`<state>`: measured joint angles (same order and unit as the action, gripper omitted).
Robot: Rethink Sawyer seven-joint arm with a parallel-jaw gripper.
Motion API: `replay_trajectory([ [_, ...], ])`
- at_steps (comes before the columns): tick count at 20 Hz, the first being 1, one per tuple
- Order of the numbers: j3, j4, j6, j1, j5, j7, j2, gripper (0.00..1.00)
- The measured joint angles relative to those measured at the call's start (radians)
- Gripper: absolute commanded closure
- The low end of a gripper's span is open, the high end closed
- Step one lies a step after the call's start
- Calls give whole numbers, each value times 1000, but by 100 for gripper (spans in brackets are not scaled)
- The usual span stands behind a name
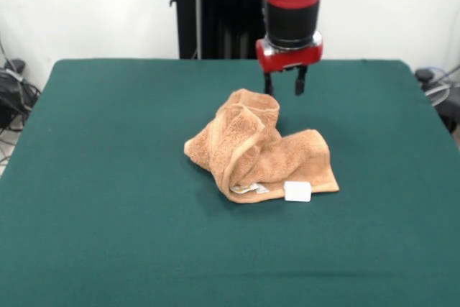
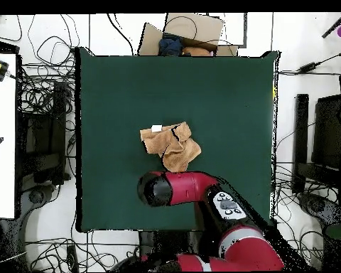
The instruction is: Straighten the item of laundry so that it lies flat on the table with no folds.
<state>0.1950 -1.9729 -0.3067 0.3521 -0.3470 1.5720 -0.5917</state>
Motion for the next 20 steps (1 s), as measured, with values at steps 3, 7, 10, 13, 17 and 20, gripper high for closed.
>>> replay_trajectory([
  [3,7,31,-71,3,7,0,-16,0],
  [7,21,77,-121,13,8,0,-22,0],
  [10,32,104,-123,23,8,0,-16,0],
  [13,52,131,-126,30,12,0,-13,0],
  [17,66,151,-139,30,25,0,-17,0],
  [20,83,171,-168,30,41,0,-20,0],
])
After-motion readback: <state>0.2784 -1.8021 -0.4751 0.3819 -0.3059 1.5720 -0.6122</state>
